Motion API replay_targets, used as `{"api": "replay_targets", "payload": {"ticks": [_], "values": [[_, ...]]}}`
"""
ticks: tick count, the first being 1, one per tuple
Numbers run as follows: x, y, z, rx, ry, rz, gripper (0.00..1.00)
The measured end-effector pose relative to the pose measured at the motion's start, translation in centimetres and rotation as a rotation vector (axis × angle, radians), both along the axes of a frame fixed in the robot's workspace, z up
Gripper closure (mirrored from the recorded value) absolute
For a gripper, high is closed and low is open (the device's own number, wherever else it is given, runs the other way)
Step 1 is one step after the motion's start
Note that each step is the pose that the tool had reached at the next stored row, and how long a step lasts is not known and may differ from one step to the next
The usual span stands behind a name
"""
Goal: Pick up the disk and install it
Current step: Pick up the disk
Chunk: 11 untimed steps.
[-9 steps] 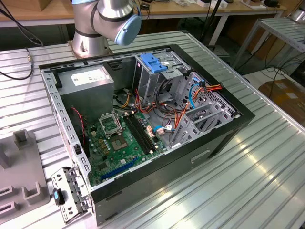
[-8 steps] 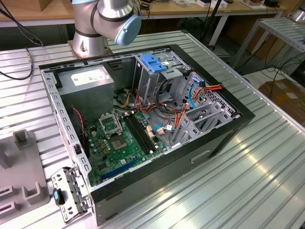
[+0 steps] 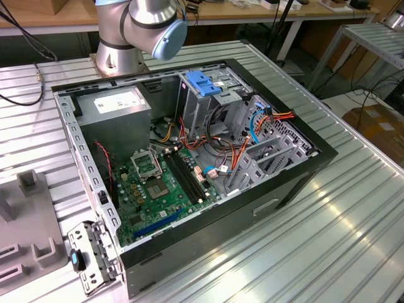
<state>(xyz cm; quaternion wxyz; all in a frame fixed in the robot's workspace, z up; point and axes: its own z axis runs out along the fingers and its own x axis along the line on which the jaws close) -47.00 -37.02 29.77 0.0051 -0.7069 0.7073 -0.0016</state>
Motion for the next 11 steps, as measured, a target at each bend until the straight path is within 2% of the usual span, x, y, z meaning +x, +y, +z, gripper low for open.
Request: {"api": "replay_targets", "payload": {"ticks": [11], "values": [[0.0, 0.0, -0.04, -0.0003, -0.0008, -0.01, 0.63]]}}
